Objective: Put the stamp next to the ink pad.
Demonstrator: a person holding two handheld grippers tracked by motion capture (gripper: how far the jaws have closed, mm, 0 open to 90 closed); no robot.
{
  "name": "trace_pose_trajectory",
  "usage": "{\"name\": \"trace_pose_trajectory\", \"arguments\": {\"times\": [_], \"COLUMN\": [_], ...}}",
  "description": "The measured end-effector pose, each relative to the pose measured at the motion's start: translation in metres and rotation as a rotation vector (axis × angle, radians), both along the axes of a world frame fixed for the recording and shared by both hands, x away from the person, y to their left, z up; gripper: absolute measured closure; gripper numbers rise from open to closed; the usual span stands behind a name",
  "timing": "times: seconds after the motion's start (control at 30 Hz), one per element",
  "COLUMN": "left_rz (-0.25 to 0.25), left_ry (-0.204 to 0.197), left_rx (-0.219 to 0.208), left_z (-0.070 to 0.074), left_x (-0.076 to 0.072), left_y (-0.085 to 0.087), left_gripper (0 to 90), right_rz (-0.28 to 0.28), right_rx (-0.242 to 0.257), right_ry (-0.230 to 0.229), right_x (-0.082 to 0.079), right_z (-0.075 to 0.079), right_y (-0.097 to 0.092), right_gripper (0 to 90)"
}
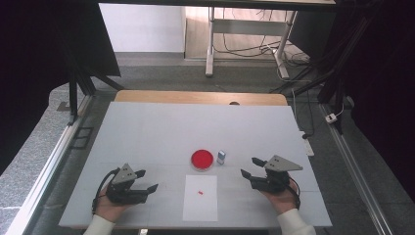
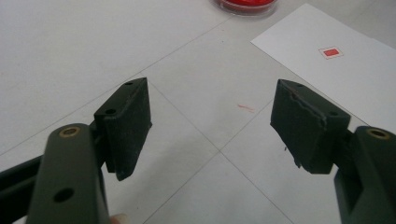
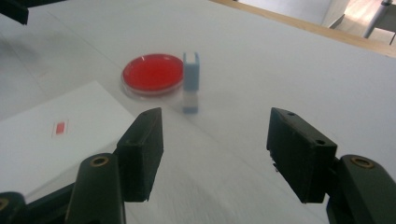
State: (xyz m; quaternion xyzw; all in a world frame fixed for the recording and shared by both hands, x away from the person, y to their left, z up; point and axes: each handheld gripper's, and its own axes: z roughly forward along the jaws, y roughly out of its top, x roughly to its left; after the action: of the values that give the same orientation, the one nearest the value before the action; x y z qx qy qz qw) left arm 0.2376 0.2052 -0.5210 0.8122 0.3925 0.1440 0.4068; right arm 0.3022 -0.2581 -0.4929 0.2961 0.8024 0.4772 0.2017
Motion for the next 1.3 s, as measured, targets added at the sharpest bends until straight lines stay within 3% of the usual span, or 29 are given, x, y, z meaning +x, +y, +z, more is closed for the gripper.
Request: {"name": "trace_pose_trajectory", "arguments": {"times": [0.3, 0.5, 1.3], "left_rz": [-0.011, -0.011, -0.009], "left_ry": [0.007, 0.009, 0.009], "left_rx": [0.004, 0.009, 0.024], "left_z": [-0.001, -0.001, -0.003], "left_x": [-0.001, -0.001, -0.001], "left_y": [-0.002, -0.003, -0.003], "left_gripper": [28.6, 28.6, 28.6], "right_rz": [-0.048, -0.059, -0.032], "right_rx": [-0.023, -0.026, -0.028], "right_ry": [-0.008, 0.008, 0.016], "right_x": [-0.015, -0.015, -0.012], "right_z": [-0.011, -0.018, -0.017], "right_y": [-0.043, -0.061, -0.052], "right_gripper": [35.2, 35.2, 35.4]}}
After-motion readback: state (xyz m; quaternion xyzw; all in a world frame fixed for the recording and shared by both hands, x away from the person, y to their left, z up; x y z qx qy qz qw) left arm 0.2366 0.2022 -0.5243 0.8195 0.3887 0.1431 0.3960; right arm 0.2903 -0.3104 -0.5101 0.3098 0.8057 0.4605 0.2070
